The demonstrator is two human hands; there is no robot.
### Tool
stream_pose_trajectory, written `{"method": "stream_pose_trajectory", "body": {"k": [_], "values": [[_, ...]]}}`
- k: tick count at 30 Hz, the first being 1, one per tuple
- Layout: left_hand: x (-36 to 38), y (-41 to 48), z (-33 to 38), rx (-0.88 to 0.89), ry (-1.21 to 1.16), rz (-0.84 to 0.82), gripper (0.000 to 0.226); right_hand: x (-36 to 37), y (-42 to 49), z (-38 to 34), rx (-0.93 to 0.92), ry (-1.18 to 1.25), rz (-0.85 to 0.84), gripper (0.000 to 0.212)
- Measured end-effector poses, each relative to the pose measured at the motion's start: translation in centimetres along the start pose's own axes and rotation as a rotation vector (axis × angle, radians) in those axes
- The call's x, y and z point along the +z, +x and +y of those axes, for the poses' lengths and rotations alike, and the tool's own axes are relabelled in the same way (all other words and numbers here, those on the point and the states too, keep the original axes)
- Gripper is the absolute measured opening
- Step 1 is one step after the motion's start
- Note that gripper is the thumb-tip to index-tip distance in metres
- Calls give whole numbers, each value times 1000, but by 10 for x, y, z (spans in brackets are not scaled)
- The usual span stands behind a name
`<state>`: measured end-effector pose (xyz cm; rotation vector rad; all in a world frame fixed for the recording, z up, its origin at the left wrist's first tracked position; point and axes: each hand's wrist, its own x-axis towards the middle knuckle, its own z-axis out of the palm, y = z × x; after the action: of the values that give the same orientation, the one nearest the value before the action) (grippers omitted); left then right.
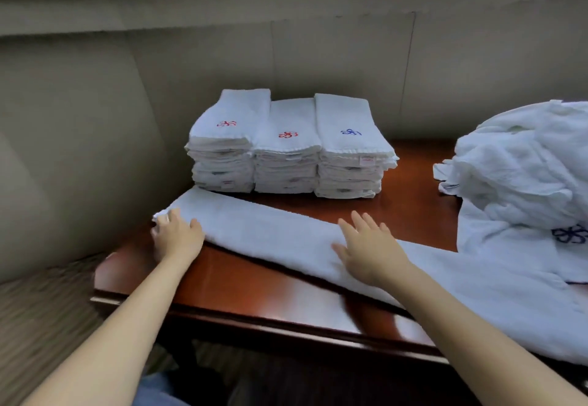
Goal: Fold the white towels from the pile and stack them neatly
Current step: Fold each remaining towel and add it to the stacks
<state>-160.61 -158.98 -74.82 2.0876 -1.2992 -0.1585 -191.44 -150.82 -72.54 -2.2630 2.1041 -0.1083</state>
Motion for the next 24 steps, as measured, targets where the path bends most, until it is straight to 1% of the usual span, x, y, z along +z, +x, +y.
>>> {"method": "stream_pose_trajectory", "body": {"k": [1,2,4,6,7,9,10,12,15,17,18,19,20,22,23,24], "values": [[-2,2,-1,-154,-167,6,51,2,9,-11,-54,21,18,58],[-3,4,-1,-262,-344,29,53,5,16,-21,-98,28,23,59],[-4,10,3,-415,-713,56,51,18,26,-36,-142,32,-29,57],[-5,20,5,-566,-1012,-34,55,30,32,-42,-134,70,-94,53],[-5,24,6,-606,-1097,-108,56,33,34,-43,-125,87,-104,53],[-5,27,10,-614,-1092,-225,56,35,35,-42,-123,91,-100,52],[-3,28,12,-607,-1056,-240,56,35,36,-42,-123,89,-93,52],[1,27,18,-599,-1020,-212,54,36,37,-42,-119,94,-75,52],[4,24,28,-609,-1062,-164,51,37,34,-43,-123,99,-40,51],[2,18,38,-589,-1097,-77,50,36,33,-43,-140,137,-13,48],[0,15,44,-546,-1057,-27,50,33,34,-41,-144,213,-8,46],[-2,10,52,-475,-982,8,52,27,36,-40,-128,377,-12,41],[-4,5,61,-389,-904,31,56,16,38,-37,-73,655,-27,35],[-8,-11,82,-175,-807,36,60,-14,39,-27,68,1338,-59,21],[-10,-21,92,-48,-772,29,57,-27,39,-18,124,1588,-76,20],[-11,-32,102,82,-730,19,51,-36,39,-7,170,1762,-88,27]]}}
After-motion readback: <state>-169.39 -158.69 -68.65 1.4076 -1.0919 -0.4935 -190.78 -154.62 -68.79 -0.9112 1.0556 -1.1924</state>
